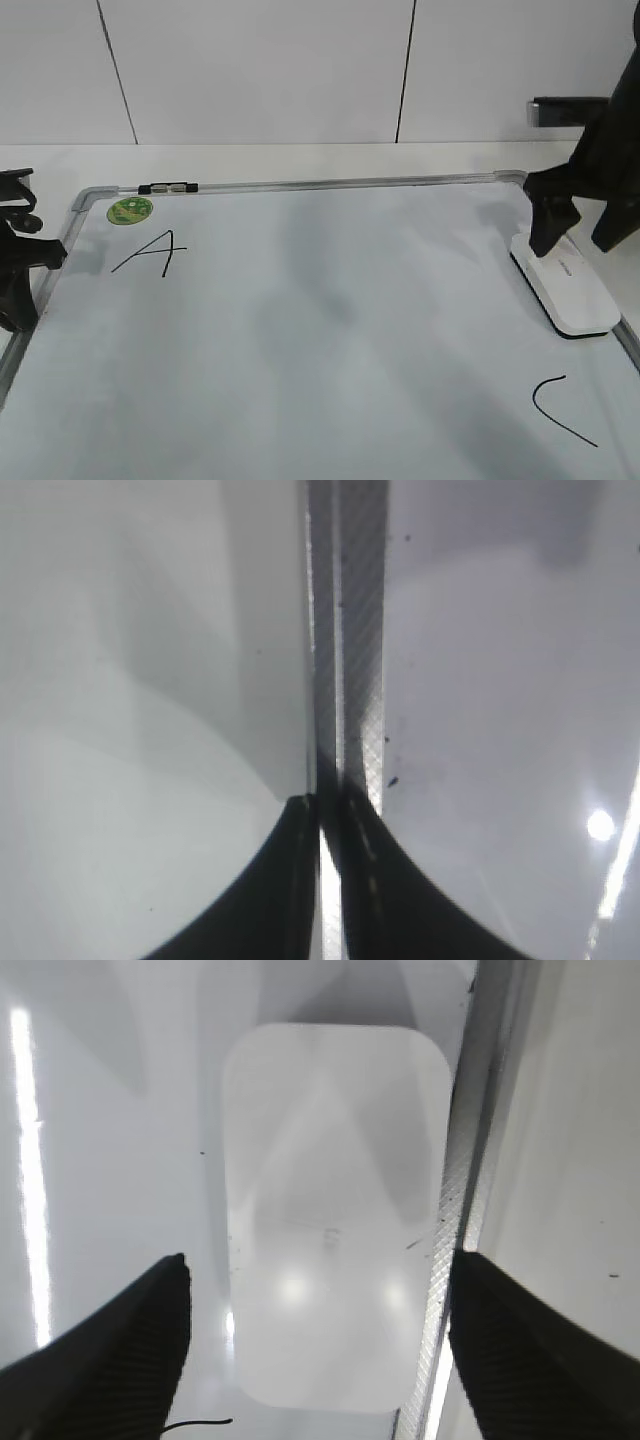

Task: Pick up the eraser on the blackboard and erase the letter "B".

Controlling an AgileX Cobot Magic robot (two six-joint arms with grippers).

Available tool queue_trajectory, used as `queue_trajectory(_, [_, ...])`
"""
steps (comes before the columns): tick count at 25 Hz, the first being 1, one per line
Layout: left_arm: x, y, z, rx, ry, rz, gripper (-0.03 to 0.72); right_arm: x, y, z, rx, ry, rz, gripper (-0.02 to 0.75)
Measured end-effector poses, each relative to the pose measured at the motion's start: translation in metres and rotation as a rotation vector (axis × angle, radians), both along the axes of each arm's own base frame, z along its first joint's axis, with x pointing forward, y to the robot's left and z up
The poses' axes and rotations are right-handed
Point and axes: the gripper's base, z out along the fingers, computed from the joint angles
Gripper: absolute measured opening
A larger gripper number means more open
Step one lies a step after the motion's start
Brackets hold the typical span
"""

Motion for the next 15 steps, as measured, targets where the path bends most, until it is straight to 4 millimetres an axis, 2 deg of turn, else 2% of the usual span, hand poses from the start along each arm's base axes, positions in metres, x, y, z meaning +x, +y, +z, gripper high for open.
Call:
queue_trajectory(5, [0.0, 0.0, 0.0, 0.0, 0.0, 0.0, 0.041, 0.015, 0.002, 0.034, 0.015, -0.079, -0.009, 0.593])
queue_trajectory(9, [0.0, 0.0, -0.001, 0.0, 0.002, 0.0, 0.064, 0.011, 0.004, 0.054, 0.042, -0.123, -0.022, 0.589])
queue_trajectory(15, [-0.001, 0.0, -0.001, -0.003, 0.016, -0.004, 0.223, -0.007, 0.004, 0.093, 0.067, -0.218, -0.04, 0.588])
